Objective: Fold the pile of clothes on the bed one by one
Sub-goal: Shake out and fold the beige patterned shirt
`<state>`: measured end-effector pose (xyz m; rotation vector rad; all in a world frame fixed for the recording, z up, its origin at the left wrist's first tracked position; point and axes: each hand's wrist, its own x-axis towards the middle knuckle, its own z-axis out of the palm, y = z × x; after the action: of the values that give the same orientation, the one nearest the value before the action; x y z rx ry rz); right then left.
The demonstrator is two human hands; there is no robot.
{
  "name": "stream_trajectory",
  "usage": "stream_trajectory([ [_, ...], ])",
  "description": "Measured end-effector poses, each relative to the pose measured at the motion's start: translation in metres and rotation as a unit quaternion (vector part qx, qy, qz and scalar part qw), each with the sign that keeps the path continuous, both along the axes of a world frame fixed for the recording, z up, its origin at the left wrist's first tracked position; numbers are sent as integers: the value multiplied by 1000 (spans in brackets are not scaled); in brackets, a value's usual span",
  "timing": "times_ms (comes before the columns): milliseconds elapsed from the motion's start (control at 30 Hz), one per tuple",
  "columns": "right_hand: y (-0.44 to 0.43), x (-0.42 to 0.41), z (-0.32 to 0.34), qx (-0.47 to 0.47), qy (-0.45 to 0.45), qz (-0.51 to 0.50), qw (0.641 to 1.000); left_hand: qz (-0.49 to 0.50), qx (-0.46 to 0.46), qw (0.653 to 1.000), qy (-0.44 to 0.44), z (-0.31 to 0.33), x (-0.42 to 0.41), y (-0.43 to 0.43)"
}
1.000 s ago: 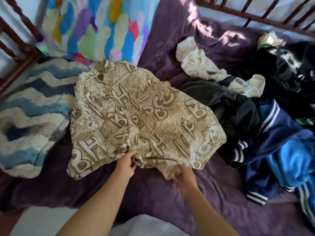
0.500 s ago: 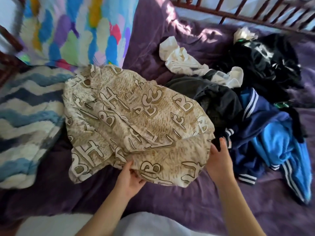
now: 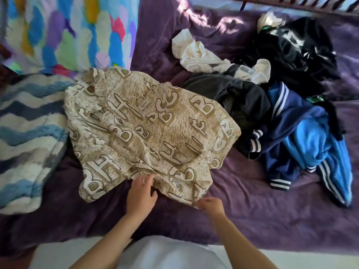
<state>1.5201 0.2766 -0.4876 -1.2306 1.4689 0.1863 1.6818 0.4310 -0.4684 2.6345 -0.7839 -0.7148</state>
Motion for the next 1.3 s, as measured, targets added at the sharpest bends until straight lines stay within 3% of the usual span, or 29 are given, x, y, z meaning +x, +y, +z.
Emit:
stream_trajectory([
  [33, -4, -5, 1, 12, 2, -17, 1000, -93, 45, 993, -54, -4, 2, 0],
  [100, -10, -15, 7, 15, 4, -17, 1000, -167, 103, 977, -86, -9, 9, -2],
  [300, 6, -16, -2, -37, 1, 109, 993, -211, 67, 971, -90, -7, 22, -7],
  [367, 12, -5, -6, -60, 19, 91, 994, -228, 45, 969, -83, -7, 25, -5],
  [433, 13, 5, -7, -60, 39, 36, 997, -235, 8, 969, -79, -1, 25, -2],
  [500, 9, 7, 0, -36, -11, -83, 996, -238, -19, 969, -69, 6, 24, 2],
  [567, -4, -6, 14, 5, -84, -240, 967, -239, -53, 967, -67, 15, 22, 3],
  [633, -17, -35, 25, 41, -109, -319, 941, -278, -106, 950, -95, 22, 15, 5],
  [733, -18, -80, 33, 73, -25, -218, 973, -402, -103, 902, -120, 26, -5, 6],
  [833, 4, -99, 26, 126, 115, -10, 985, -468, 31, 883, -28, 18, -20, 4],
  [933, 7, -95, 16, 137, 138, 2, 981, -439, 113, 891, 43, 10, -19, 2],
  [1000, 2, -81, 11, 94, 123, -42, 987, -419, 104, 900, 63, 9, -14, 1],
  [1133, -10, -61, 0, -29, 126, -12, 992, -381, 65, 921, 43, 2, -4, -1],
  [1300, -19, -47, -11, 43, 34, -140, 989, -282, 87, 956, 1, -4, 17, 1],
])
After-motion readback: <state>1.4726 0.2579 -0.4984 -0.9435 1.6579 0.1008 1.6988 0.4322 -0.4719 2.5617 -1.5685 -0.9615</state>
